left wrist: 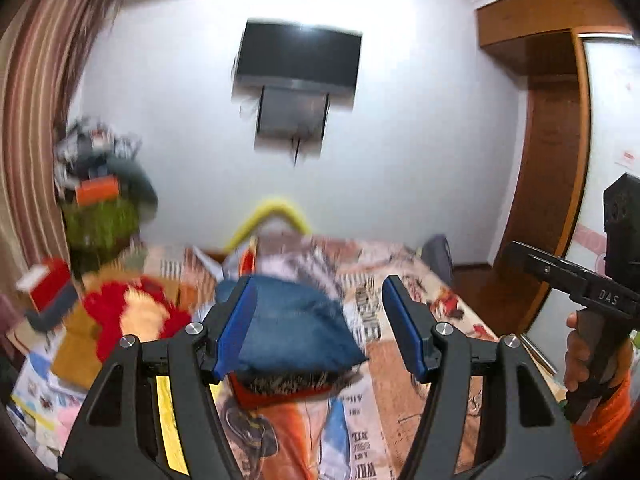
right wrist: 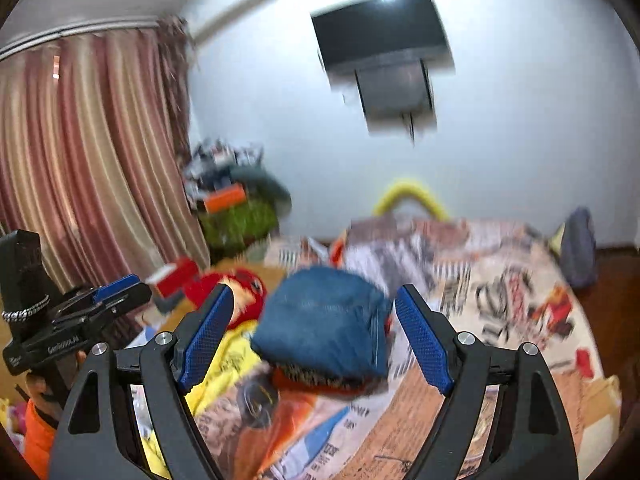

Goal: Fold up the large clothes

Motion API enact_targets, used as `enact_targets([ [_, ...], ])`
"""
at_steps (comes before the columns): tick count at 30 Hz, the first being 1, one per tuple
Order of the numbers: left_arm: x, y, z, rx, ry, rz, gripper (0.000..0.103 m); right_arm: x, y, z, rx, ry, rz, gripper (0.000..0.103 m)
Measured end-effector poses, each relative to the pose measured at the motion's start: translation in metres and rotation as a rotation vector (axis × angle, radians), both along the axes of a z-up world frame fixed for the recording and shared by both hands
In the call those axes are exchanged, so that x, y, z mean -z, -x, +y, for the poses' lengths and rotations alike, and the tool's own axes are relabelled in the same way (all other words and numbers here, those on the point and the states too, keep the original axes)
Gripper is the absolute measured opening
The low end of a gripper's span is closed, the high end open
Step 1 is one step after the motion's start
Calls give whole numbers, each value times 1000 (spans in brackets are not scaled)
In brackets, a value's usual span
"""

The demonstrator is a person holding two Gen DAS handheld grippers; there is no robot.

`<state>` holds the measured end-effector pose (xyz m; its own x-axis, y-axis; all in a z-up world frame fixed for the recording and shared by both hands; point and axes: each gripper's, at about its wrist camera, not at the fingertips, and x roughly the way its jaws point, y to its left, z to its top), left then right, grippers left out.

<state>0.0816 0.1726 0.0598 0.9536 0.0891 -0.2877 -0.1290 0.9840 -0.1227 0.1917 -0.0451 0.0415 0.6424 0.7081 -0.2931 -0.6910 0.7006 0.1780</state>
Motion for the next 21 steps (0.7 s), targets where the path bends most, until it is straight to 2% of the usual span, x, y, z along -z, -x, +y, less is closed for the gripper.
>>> enact_targets([
  [2, -6, 21, -19, -15, -39, -61, 63, -5, 24, -7, -4, -48, -56, 81],
  [6, -6, 51, -46, -58, -98, -133, 63, -3, 56, -12, 21, -90, -130, 81],
  [11, 3, 74, -61, -114, -121, -163, 65, 4, 71, -9, 56, -78, -183, 83],
  [15, 9, 84, -58, -153, -96, -172, 89, 9, 67, -1, 85, -46, -190, 90],
  [16, 11, 85, -57, -159, -93, -168, 91, 10, 67, 0, 95, -39, -194, 97],
  [18, 13, 84, -55, -171, -98, -159, 92, 10, 66, 1, 118, -35, -203, 103],
  [21, 16, 82, -53, -189, -98, -149, 99, 10, 63, 2, 137, -30, -200, 103],
])
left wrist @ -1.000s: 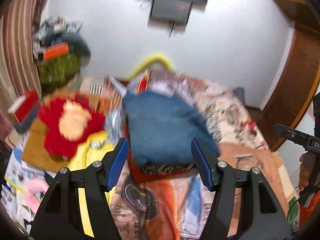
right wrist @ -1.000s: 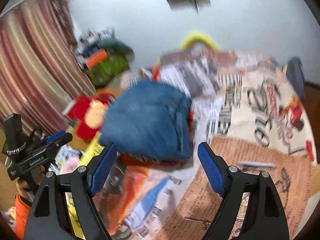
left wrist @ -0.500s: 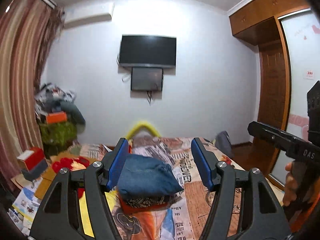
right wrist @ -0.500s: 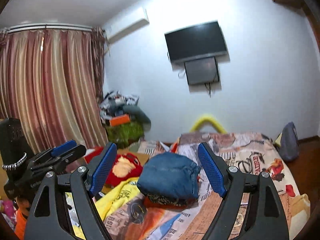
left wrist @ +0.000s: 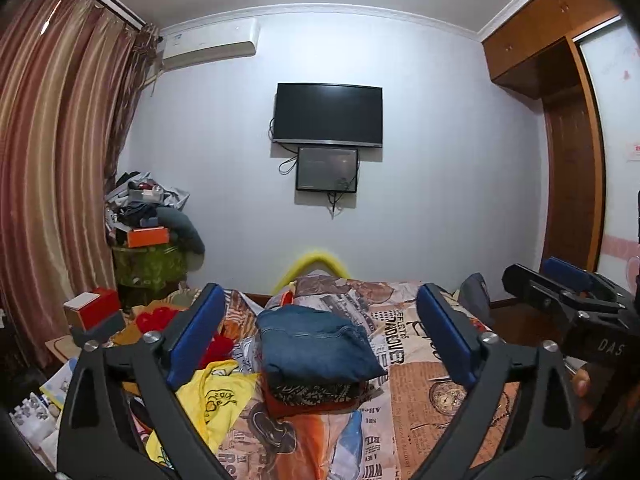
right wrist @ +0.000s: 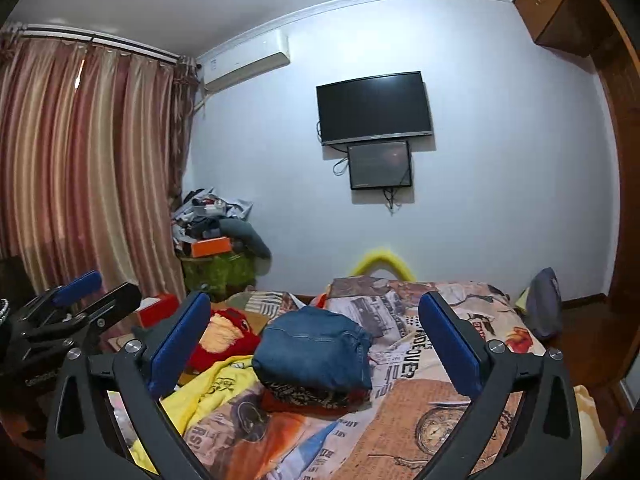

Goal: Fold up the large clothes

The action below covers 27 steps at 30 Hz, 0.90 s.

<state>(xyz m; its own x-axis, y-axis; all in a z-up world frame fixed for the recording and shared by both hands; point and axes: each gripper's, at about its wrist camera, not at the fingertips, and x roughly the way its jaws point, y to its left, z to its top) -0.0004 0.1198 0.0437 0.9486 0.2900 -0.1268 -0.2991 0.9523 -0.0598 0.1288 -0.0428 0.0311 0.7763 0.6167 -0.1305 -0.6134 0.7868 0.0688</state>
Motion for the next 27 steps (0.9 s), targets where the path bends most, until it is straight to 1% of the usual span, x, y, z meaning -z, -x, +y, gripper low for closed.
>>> enact_targets([
  [6, 7, -2, 2, -2, 8, 14, 99, 0, -2, 1, 1, 3, 11, 103],
  [15, 10, -7, 0, -12, 4, 27, 99, 13, 5, -2, -4, 20, 14, 103],
  [27, 19, -15, 3, -14, 17, 60, 100, 12, 6, -7, 2, 25, 37, 103],
])
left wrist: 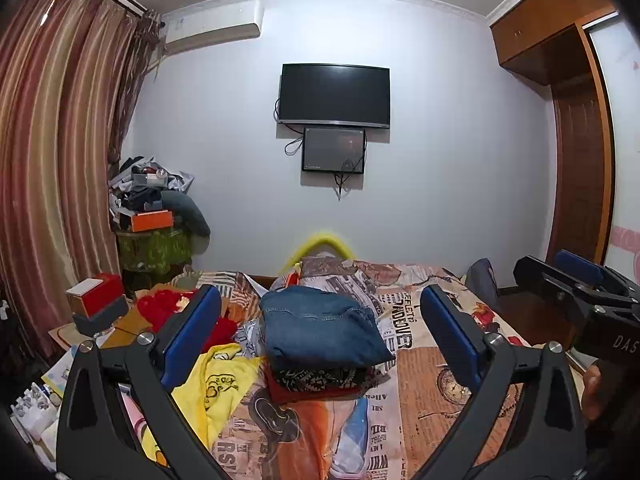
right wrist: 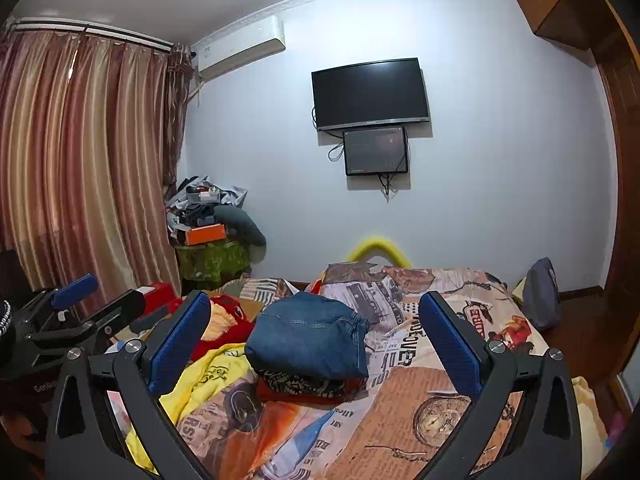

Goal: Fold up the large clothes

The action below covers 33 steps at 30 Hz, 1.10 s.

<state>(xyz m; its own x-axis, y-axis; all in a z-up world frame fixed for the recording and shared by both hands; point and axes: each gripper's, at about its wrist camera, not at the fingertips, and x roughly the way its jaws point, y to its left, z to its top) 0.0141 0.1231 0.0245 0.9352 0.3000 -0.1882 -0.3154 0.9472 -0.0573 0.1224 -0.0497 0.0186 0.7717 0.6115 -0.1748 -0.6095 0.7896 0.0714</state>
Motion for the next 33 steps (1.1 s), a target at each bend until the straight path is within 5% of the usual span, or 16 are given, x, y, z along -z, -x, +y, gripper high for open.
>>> enact_targets([
  [33, 6, -9, 7, 34, 17, 21, 101, -4, -1, -3, 2, 7, 17, 103],
])
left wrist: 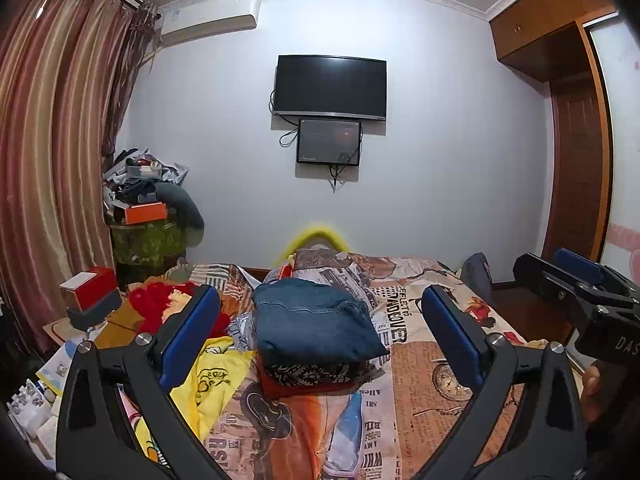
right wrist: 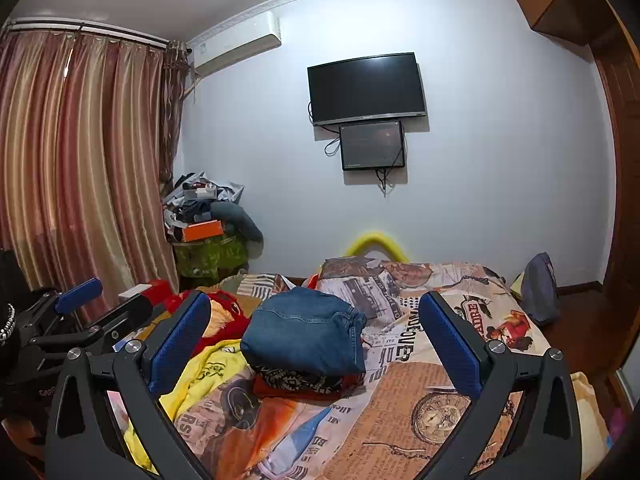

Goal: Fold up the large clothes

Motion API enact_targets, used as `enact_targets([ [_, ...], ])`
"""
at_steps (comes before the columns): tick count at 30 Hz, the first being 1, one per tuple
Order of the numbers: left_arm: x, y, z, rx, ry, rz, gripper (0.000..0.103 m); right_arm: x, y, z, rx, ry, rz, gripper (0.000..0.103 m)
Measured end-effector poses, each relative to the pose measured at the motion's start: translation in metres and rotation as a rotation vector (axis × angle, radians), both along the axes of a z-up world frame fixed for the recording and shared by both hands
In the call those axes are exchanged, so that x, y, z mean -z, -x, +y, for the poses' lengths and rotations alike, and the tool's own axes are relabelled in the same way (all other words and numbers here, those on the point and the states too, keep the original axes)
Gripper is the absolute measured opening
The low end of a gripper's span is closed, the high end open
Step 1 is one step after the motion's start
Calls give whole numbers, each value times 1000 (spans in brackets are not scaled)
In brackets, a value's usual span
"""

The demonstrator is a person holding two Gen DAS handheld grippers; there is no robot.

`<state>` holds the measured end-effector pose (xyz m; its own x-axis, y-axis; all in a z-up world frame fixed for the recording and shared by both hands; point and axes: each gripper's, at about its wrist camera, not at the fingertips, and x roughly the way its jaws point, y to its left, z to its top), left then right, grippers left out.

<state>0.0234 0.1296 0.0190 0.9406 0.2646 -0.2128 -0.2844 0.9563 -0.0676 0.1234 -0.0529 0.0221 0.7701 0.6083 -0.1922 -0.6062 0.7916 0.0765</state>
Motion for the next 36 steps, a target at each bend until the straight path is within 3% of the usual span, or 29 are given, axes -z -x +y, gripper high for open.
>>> enact_targets([
  [36, 1, -2, 1, 2, -9, 11, 101, 0, 0, 1, 11, 5, 1, 103],
])
